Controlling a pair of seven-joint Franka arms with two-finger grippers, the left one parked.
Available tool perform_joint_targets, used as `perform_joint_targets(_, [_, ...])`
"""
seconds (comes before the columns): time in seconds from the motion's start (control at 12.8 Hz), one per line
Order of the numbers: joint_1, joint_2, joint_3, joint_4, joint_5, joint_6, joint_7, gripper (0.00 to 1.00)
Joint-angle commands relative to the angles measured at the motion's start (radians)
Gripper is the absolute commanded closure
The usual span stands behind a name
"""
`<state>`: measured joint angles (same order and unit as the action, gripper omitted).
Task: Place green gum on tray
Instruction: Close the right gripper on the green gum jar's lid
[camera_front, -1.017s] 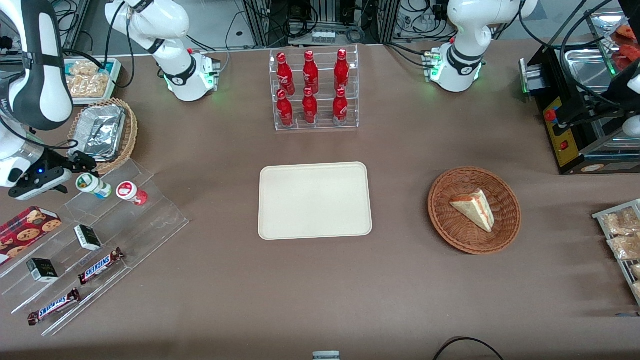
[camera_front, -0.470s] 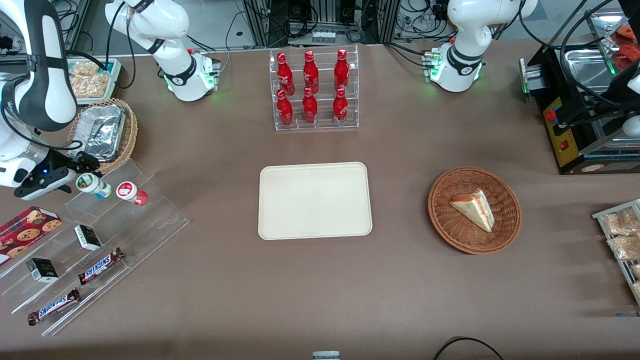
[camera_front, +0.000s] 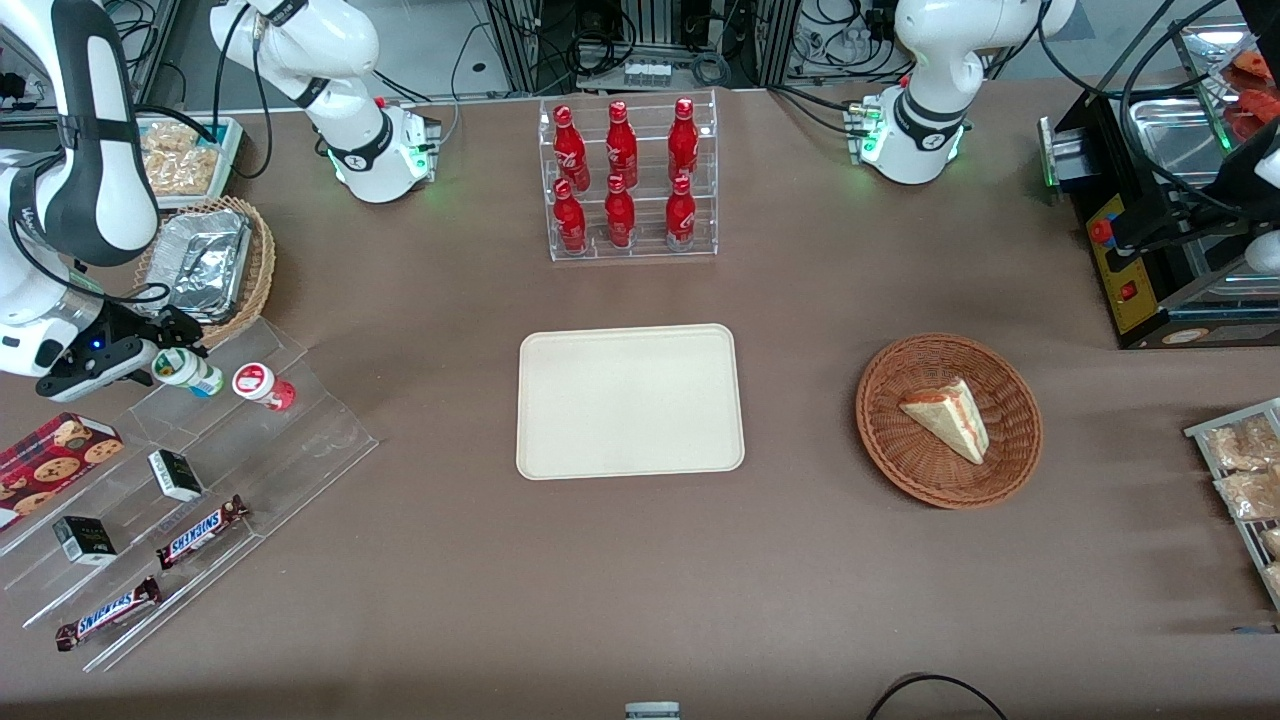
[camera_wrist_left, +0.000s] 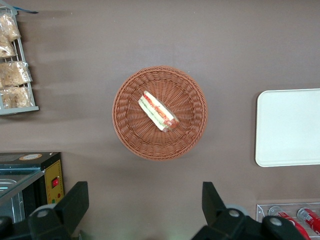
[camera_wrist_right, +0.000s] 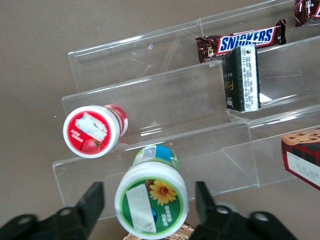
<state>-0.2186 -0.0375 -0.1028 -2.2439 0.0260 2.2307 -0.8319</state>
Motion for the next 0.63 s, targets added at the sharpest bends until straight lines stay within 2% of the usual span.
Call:
perform_joint_targets(0.0, [-0.004,0.007,0.003,0.001,0.012,0.021,-0.018,1.0])
perform_joint_targets(0.23, [0.002,-0.002,0.006,0.039,0.011,-0.028,-0.023,1.0])
perform_joint_targets(0.55, [0.036,-0.009,0.014,0.212,0.011,-0.277,-0.006,1.0])
